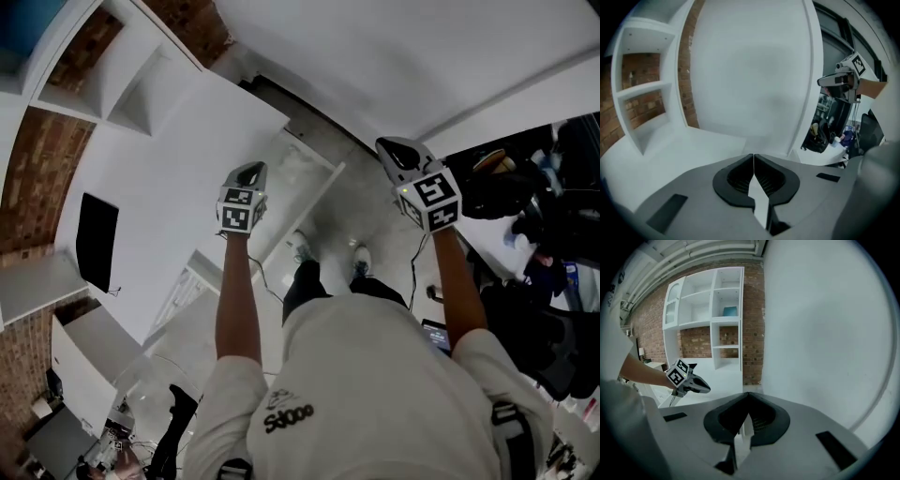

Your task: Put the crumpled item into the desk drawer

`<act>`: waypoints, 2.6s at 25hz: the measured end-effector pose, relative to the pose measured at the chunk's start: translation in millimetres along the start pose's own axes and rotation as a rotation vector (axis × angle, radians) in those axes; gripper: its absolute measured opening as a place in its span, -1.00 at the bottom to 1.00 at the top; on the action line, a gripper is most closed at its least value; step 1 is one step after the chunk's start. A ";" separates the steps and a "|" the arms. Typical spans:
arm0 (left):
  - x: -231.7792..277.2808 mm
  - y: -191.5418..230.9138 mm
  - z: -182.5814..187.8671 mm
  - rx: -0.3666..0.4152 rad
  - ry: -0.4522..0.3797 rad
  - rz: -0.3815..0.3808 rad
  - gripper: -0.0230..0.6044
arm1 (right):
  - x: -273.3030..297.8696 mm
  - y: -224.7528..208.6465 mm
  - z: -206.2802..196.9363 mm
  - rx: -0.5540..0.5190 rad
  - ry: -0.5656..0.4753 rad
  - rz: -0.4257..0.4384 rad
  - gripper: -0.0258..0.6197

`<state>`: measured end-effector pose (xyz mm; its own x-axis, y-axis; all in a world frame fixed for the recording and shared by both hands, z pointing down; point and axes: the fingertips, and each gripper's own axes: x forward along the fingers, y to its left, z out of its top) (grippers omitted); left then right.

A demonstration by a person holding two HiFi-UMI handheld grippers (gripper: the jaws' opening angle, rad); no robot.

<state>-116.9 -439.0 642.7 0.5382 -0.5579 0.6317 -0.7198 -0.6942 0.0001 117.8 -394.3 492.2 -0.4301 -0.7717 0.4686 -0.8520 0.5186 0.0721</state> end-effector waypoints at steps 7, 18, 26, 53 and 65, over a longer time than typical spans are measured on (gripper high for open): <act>-101.9 7.4 41.4 -0.015 -0.182 0.216 -0.87 | -9.1 19.0 40.9 -0.092 -0.076 0.085 -0.91; -247.6 -30.1 84.3 -0.008 -0.370 0.461 -0.87 | -55.8 65.1 106.5 -0.293 -0.239 0.186 -0.91; -330.2 -75.1 117.7 0.054 -0.466 0.577 -0.87 | -107.7 93.1 135.7 -0.366 -0.342 0.229 -0.91; -408.1 -189.4 168.7 0.233 -0.576 0.626 -0.87 | -195.0 133.0 144.0 -0.447 -0.443 0.279 -0.91; -391.7 -182.5 156.8 0.191 -0.546 0.614 -0.87 | -184.8 125.5 137.4 -0.429 -0.421 0.293 -0.91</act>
<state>-127.6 -165.1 273.7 0.2475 -0.9688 0.0130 -0.8939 -0.2335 -0.3827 49.3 -237.2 293.6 -0.7798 -0.6092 0.1443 -0.5253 0.7621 0.3784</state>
